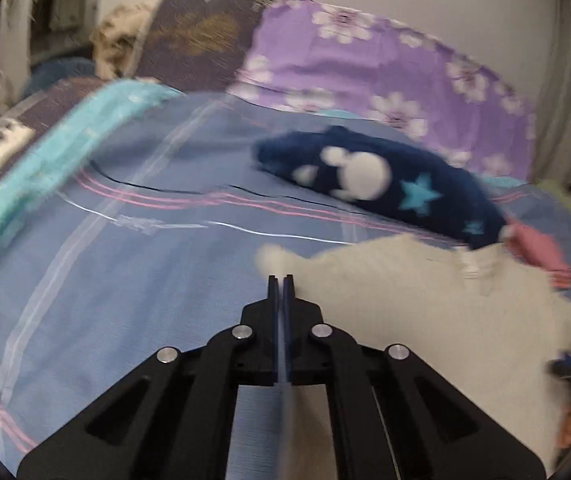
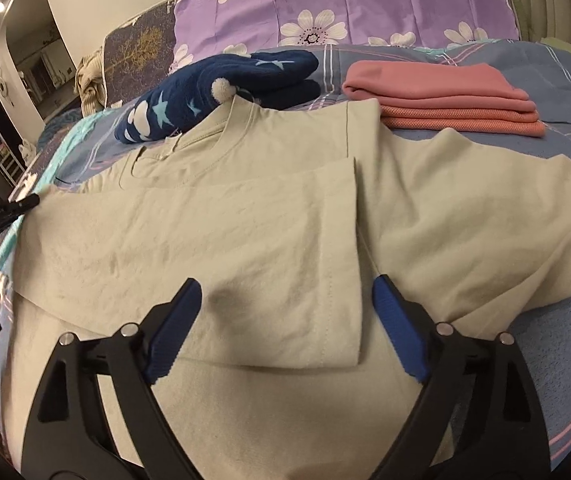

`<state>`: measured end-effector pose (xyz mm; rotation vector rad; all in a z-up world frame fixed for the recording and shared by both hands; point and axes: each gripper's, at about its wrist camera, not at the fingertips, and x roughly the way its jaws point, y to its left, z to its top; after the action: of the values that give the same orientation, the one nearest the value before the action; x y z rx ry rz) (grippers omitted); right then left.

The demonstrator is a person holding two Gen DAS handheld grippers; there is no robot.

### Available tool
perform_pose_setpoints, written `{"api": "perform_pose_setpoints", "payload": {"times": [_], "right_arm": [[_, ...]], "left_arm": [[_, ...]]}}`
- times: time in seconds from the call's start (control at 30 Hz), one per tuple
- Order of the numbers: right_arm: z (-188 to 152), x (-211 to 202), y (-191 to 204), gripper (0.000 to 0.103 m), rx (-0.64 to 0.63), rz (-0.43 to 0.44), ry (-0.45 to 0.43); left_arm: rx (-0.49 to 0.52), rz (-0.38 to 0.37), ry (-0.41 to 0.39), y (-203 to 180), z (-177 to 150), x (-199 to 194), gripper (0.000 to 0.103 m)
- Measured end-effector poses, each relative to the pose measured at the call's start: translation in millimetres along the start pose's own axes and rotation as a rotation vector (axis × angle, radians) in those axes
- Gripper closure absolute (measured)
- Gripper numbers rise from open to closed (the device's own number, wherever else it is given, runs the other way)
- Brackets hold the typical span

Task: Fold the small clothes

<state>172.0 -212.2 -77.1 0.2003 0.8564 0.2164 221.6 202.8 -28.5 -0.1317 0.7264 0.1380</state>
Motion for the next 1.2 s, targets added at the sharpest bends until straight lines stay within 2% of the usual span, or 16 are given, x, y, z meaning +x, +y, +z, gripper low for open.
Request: {"api": "perform_pose_setpoints", "payload": {"times": [0.03,0.07,0.13,0.2,0.27,0.33,0.37,0.47,0.7,0.77,0.83,0.87,0.9,1.0,1.1,1.2], "right_arm": [[-0.1,-0.7,-0.9,0.015,0.005,0.006,-0.003],[-0.2,-1.0,-1.4,0.015,0.009,0.009,-0.006],[-0.5,-2.0,-1.6,0.015,0.011,0.011,-0.01],[-0.5,-2.0,-1.4,0.015,0.011,0.011,-0.009],[-0.8,-2.5,-0.7,0.015,0.008,0.008,-0.009],[-0.8,-2.9,-1.2,0.015,0.007,0.006,-0.01],[-1.1,-3.7,-1.5,0.015,0.007,0.006,-0.012],[-1.2,-4.1,-3.0,0.015,0.013,0.012,-0.014],[-0.6,-6.3,-4.2,0.015,0.026,0.018,-0.018],[2.2,-11.4,0.4,0.016,0.012,-0.044,-0.018],[9.4,-21.7,10.6,0.017,-0.02,-0.182,-0.048],[18.3,-34.2,21.4,0.017,-0.046,-0.29,-0.103],[24.6,-42.2,29.7,0.018,-0.061,-0.314,-0.139],[56.8,-63.6,80.5,0.024,-0.135,-0.209,-0.196],[76.9,-56.0,160.7,0.03,-0.324,-0.12,-0.159],[80.4,-23.9,251.0,0.046,-0.523,-0.057,-0.079]], "left_arm": [[0.02,0.053,0.013,3.3,-4.3,6.7,0.103],[0.016,0.058,0.06,10.4,-11.8,17.8,0.103],[-0.046,0.007,0.139,25.5,-25.4,29.2,0.103],[-0.107,-0.025,0.142,34.2,-29.1,23.6,0.103],[-0.132,-0.07,0.112,35.6,-27.5,8.6,0.088],[-0.125,-0.132,0.089,28.6,-26.6,-8.5,0.049],[-0.124,-0.165,0.089,24.3,-27.1,-12.2,0.043],[-0.098,-0.229,0.138,8.5,-31.2,-11.7,0.043],[-0.091,-0.202,0.178,4.1,-47.3,-1.3,0.043],[-0.061,-0.2,0.164,7.7,-53.6,-6.0,0.043],[-0.037,-0.21,0.153,15.4,-61.8,-11.1,0.043],[-0.035,-0.22,0.147,19.5,-64.6,-12.5,0.043],[-0.041,-0.234,0.141,23.4,-67.7,-12.2,0.043],[-0.087,-0.278,0.139,32.3,-71.5,-8.8,0.043],[-0.128,-0.316,0.118,39.0,-73.7,-11.7,0.043],[-0.207,-0.374,0.114,52.1,-78.6,-13.6,0.043]]}}
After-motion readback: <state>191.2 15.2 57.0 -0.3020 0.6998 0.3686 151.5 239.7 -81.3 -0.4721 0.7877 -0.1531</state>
